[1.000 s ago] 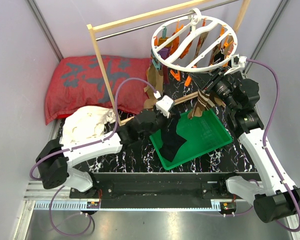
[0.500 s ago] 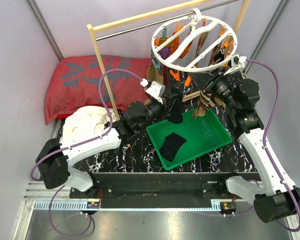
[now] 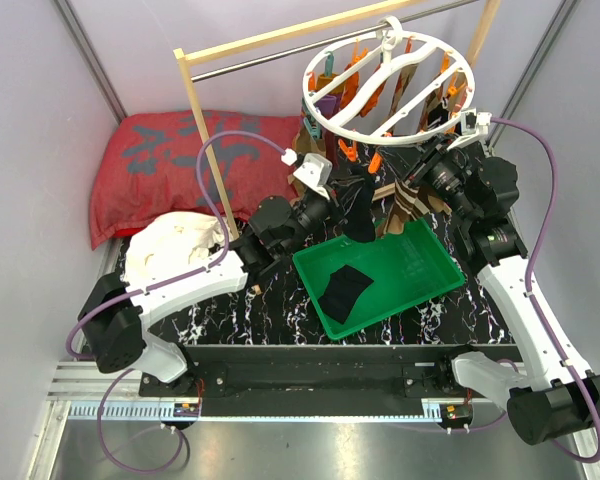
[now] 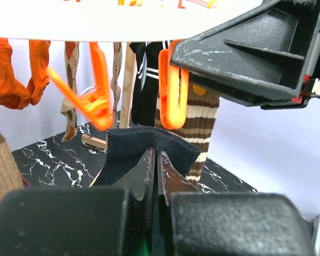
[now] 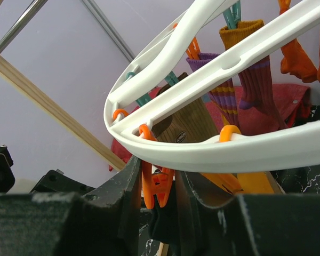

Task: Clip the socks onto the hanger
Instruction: Clamp the sock onto the hanger.

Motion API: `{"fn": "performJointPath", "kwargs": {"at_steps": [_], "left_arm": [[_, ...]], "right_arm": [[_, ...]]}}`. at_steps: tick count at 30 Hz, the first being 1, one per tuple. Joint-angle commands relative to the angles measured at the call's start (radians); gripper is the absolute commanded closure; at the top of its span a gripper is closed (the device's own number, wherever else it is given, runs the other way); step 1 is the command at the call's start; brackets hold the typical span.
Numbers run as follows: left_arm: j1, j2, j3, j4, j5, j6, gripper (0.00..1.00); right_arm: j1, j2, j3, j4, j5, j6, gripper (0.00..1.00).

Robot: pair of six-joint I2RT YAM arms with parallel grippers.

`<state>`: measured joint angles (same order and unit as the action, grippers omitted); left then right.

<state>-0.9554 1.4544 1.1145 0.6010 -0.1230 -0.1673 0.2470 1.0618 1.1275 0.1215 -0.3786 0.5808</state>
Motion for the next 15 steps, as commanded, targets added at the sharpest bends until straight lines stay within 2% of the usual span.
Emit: {"fn": "performJointPath", "kwargs": {"at_steps": [1,15], "left_arm": [[0.004,0.006,0.062,0.071,0.019,0.000,1.00],[0.004,0.020,0.099,0.052,0.025,0.009,1.00]], "right_arm": [[0.000,0.000,0.009,-0.011,-0.026,-0.001,1.00],[0.000,0.003,0.003,-0.006,-0.034,0.001,1.00]]}}
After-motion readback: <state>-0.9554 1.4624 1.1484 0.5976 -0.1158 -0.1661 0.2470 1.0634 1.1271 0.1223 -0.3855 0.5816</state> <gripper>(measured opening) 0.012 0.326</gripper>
